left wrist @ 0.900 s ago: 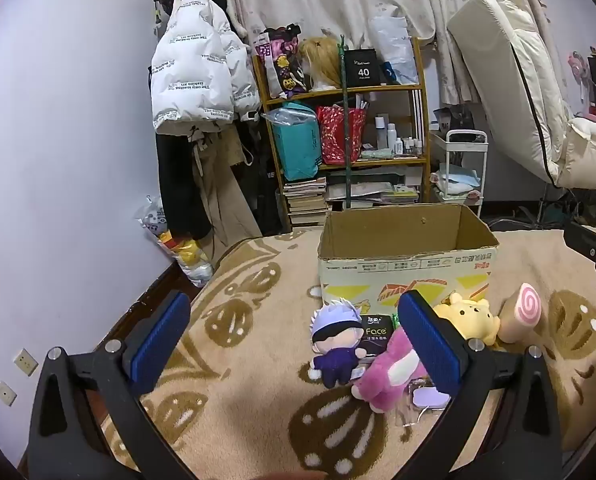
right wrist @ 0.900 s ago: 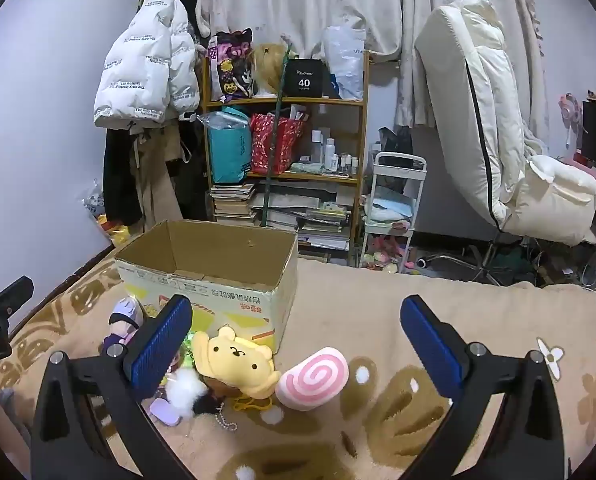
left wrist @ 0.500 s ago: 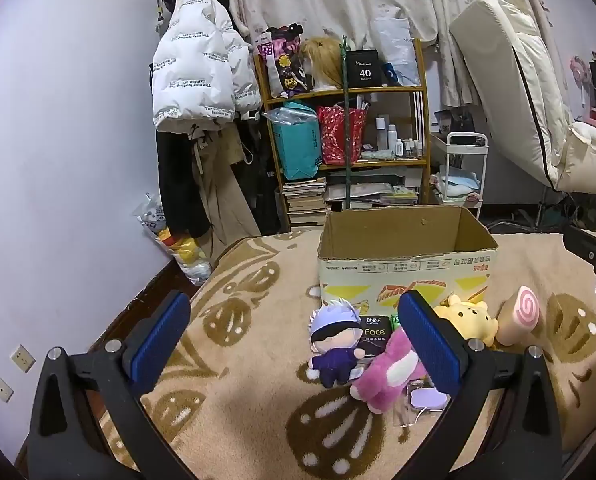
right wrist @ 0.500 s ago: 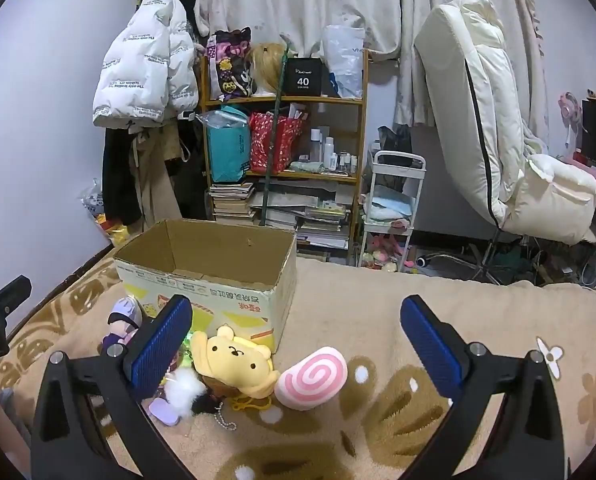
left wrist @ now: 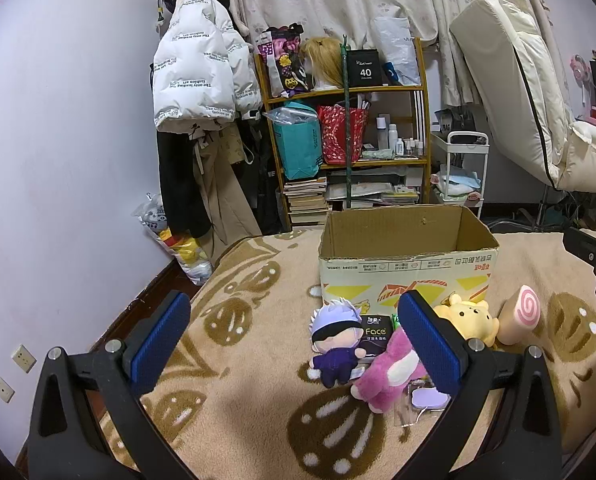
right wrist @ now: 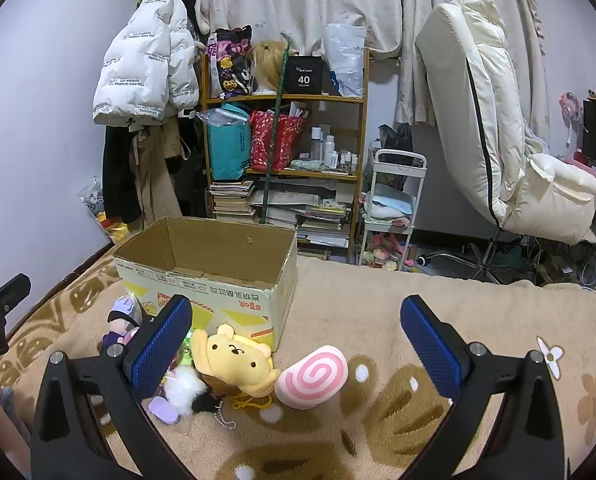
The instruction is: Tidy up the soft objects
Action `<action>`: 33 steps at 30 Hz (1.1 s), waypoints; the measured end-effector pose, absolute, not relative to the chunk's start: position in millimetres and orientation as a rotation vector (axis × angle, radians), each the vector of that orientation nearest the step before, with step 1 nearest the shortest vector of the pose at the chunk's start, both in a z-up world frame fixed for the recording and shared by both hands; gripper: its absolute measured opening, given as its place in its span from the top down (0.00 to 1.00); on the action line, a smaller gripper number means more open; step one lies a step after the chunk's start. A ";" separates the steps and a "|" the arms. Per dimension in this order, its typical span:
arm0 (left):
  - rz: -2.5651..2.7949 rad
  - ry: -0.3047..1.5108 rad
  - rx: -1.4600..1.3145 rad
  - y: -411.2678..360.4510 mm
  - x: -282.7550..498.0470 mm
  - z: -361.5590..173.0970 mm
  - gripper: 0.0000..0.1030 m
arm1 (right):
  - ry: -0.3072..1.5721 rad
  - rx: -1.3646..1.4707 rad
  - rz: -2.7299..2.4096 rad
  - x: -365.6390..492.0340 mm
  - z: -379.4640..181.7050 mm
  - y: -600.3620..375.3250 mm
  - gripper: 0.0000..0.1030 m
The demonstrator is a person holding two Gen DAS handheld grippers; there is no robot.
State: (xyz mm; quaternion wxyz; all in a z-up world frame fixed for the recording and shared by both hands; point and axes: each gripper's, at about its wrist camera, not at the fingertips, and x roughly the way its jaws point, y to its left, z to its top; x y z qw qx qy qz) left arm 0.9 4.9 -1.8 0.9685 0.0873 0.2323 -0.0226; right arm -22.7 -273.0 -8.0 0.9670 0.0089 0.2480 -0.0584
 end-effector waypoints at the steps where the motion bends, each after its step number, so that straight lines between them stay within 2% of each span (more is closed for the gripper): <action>1: -0.046 0.470 0.176 4.7 0.8 -1.8 0.01 | 0.501 0.017 -0.119 -22.8 -7.9 -273.0 0.00; 33: -0.045 0.468 0.179 4.6 1.4 -1.9 0.01 | 0.512 0.013 -0.117 -21.0 -14.4 -271.4 0.00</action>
